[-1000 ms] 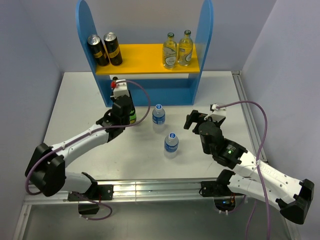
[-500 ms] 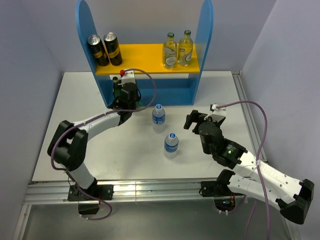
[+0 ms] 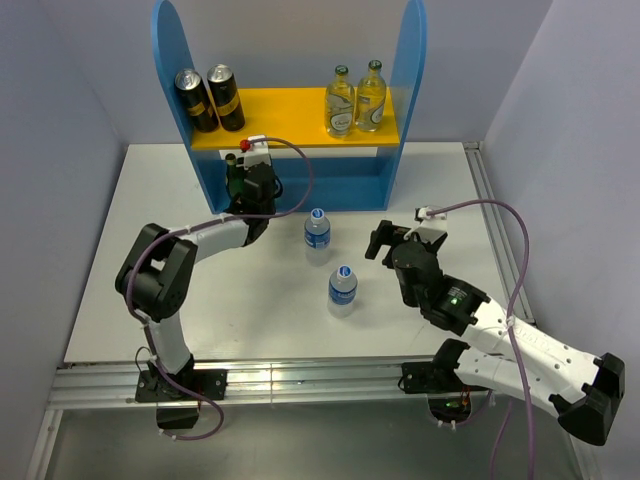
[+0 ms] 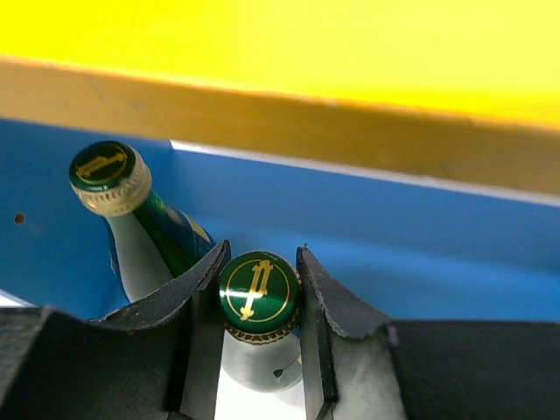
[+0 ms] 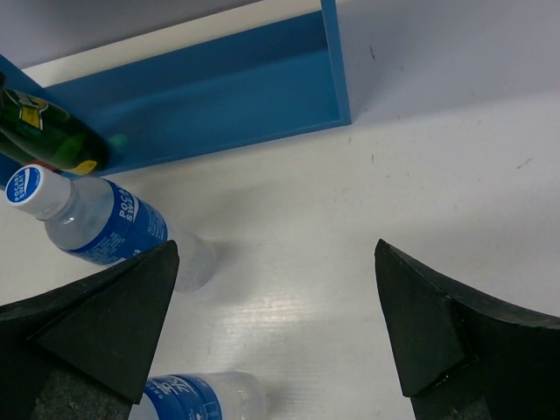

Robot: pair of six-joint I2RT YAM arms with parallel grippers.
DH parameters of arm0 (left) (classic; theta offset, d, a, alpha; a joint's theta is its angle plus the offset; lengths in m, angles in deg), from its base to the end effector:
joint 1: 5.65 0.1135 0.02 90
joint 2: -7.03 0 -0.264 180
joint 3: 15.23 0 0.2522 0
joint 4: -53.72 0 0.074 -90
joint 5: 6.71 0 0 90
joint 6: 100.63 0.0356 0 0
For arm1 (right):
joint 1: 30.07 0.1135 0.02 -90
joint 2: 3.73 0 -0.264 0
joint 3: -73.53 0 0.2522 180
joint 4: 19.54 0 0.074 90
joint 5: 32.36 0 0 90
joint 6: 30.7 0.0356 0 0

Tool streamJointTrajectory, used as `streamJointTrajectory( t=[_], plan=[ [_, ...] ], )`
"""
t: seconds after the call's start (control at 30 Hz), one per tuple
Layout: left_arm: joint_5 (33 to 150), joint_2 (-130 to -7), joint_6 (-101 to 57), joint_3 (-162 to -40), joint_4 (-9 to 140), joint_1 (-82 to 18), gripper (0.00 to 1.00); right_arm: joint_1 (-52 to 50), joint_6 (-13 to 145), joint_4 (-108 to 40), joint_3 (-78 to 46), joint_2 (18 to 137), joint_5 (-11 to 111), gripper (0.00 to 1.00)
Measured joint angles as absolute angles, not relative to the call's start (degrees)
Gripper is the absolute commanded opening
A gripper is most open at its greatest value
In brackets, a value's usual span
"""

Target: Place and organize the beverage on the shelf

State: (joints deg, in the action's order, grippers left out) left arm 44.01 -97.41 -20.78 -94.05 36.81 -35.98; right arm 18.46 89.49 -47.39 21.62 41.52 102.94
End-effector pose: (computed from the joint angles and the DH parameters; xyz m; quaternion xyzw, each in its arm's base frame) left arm 0.3684 -0.1894 0.2447 -0.0903 0.7419 0.0270 0.6638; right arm 0.1362 0.1159 0.2944 0.0935 0.7864 0.0850 0.6047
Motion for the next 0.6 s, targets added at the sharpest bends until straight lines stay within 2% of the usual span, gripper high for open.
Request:
streamJointTrajectory(
  t=[0.3, 0.37, 0.4, 0.43, 0.5, 0.53, 0.6],
  plan=[
    [42.74, -102.18, -19.28, -97.78, 32.61, -35.11, 0.00, 18.40, 89.49, -47.00, 21.62, 42.72, 102.94, 1.00],
    [42.26, -102.64, -19.28, -98.26, 32.43, -35.09, 0.11, 18.37, 89.49, -46.98, 21.62, 43.01, 102.94, 1.00],
    [42.02, -102.68, -19.25, -98.44, 32.65, -35.15, 0.20, 18.37, 89.49, -46.98, 21.62, 43.14, 102.94, 1.00],
    [41.82, -102.72, -19.25, -98.51, 32.85, -35.19, 0.39, 18.35, 89.49, -46.98, 21.62, 43.25, 102.94, 1.00],
    [41.60, -102.74, -19.23, -98.72, 33.33, -35.33, 0.50, 18.29, 89.49, -46.98, 21.62, 43.47, 102.94, 1.00],
    [41.60, -102.74, -19.23, -98.85, 33.42, -35.41, 0.60, 18.27, 89.49, -46.98, 21.62, 43.51, 102.94, 1.00],
    [42.02, -102.74, -18.99, -99.73, 33.61, -35.83, 0.68, 18.27, 89.49, -46.96, 21.62, 43.51, 102.94, 1.00]
  ],
)
